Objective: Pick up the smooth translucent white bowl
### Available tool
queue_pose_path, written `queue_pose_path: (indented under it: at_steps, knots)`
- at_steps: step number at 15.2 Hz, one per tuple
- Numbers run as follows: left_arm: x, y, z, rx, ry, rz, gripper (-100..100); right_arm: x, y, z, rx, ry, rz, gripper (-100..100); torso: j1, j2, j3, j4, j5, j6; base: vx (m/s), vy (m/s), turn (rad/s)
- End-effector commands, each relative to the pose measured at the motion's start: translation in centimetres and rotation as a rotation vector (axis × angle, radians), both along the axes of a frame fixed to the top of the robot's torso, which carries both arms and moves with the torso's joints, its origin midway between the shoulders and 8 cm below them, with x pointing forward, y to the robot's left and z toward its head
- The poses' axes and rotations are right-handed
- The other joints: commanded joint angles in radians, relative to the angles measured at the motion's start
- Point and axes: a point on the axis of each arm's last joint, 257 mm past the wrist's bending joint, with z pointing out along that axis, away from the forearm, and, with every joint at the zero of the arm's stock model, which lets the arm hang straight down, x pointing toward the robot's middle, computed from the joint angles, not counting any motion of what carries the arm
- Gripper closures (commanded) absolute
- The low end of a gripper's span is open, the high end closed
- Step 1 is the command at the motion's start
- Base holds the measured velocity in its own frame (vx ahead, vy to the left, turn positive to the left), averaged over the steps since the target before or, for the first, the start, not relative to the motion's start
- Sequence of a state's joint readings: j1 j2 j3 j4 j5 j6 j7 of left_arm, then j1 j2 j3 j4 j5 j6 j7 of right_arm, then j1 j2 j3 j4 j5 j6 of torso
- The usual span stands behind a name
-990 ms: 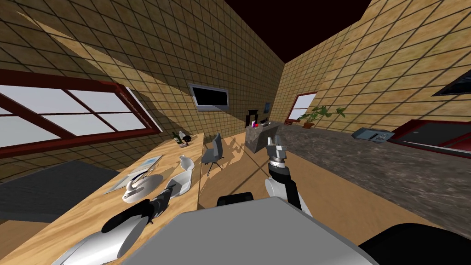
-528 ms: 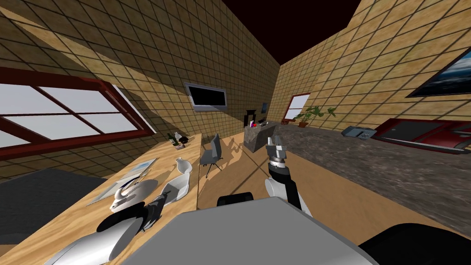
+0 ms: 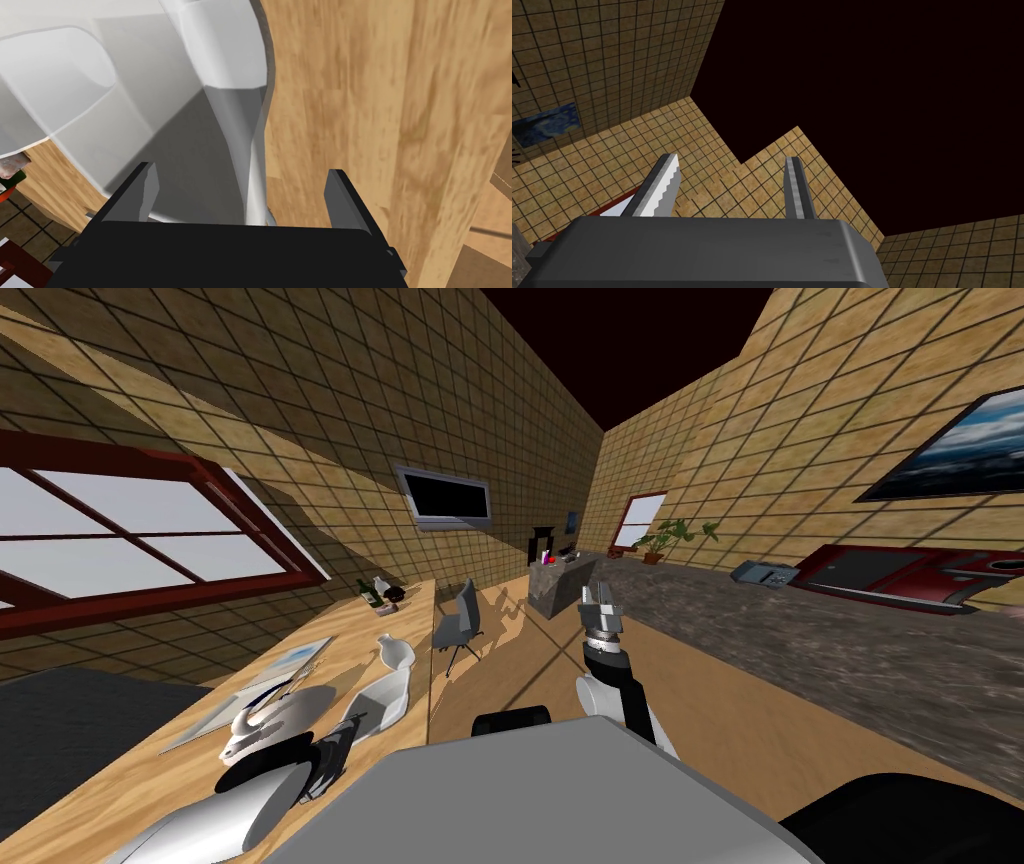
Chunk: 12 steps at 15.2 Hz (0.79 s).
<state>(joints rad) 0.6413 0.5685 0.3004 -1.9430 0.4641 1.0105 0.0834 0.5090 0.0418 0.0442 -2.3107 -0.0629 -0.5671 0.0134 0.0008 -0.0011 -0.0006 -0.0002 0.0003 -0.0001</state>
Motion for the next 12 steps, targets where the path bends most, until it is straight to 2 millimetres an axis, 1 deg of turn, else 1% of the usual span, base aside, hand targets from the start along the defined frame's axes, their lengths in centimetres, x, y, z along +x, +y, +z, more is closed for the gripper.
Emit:
queue_pose_path:
  at_steps: [1,2,3,7,8,11,12]
  knots:
    - [0.0,0.2,-0.8,0.001,-0.001,0.003,-100,0.0,0.0,0.0,0.000,0.000,0.000,0,0.000,0.000,0.000,0.000,0.000,0.000,0.004,0.012,-0.023]
    - [0.0,0.1,-0.3,0.000,0.000,0.002,-100,0.0,0.0,0.0,0.000,0.000,0.000,0,0.000,0.000,0.000,0.000,0.000,0.000,0.002,0.007,-0.011]
    - [0.1,0.1,-0.4,0.001,-0.001,0.002,100,0.0,0.0,0.0,0.000,0.000,0.000,0,0.000,0.000,0.000,0.000,0.000,0.000,0.000,0.000,0.000]
    - [0.0,0.1,-0.5,-0.001,0.000,0.004,100,0.0,0.0,0.0,0.000,0.000,0.000,0,-0.001,0.000,0.000,0.000,-0.001,0.001,-0.001,0.000,0.003]
    - [0.0,-0.1,0.2,0.000,-0.001,-0.002,100,0.0,0.0,0.0,0.000,0.000,0.000,0,-0.002,0.000,0.000,0.000,-0.001,0.001,-0.002,-0.006,0.034]
    - [-0.1,-0.4,1.2,0.000,0.001,-0.009,100,0.0,0.0,0.0,0.000,0.000,0.000,0,-0.004,0.002,0.001,0.001,-0.003,0.000,-0.004,-0.016,0.041]
    - [-0.2,-0.2,0.8,0.000,0.000,-0.006,100,0.0,0.0,0.0,0.000,0.000,0.000,0,-0.005,0.002,0.002,0.001,-0.003,0.000,-0.004,-0.010,0.014]
